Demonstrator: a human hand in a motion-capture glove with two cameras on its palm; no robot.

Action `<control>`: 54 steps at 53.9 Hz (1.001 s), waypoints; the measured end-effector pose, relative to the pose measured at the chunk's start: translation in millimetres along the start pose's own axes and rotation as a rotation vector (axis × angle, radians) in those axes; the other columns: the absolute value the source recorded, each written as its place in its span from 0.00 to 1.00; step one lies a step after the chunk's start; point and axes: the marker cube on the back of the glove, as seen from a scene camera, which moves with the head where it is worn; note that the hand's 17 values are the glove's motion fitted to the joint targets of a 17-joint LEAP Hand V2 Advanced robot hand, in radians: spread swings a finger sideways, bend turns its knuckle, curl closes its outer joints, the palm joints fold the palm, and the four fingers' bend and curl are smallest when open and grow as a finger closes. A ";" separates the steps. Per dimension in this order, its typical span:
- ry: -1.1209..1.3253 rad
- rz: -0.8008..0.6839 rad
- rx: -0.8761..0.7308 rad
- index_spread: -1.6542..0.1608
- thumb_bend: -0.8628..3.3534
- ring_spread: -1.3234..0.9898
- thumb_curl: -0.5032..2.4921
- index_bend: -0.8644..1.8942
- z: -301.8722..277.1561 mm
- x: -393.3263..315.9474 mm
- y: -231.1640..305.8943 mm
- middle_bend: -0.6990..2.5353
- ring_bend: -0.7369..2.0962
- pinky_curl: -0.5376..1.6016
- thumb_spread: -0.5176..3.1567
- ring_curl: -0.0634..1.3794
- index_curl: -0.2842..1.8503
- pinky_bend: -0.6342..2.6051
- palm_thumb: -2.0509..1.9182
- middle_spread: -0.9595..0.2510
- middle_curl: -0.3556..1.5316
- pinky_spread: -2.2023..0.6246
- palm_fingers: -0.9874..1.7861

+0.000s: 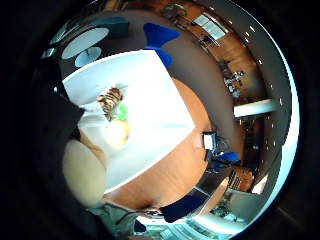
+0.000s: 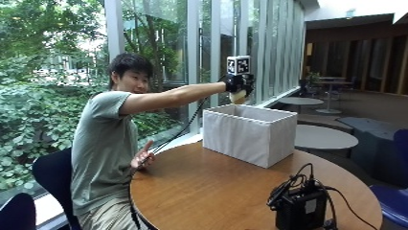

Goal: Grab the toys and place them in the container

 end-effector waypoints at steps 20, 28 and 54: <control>-0.025 0.077 -0.026 0.67 0.18 0.46 0.51 0.33 13.5 -10.4 -8.8 0.28 0.57 0.49 0.39 0.47 0.61 0.58 0.57 0.59 0.59 0.72 0.22; -0.017 0.012 -0.032 0.72 0.19 0.51 0.44 0.35 10.4 -5.6 -1.2 0.21 0.48 0.45 0.45 0.38 0.52 0.55 0.54 0.71 0.47 0.76 0.20; -0.124 0.028 -0.034 0.76 0.20 0.55 0.33 0.36 21.7 0.8 -12.3 0.26 0.38 0.40 0.50 0.30 0.36 0.44 0.52 0.72 0.37 0.78 0.29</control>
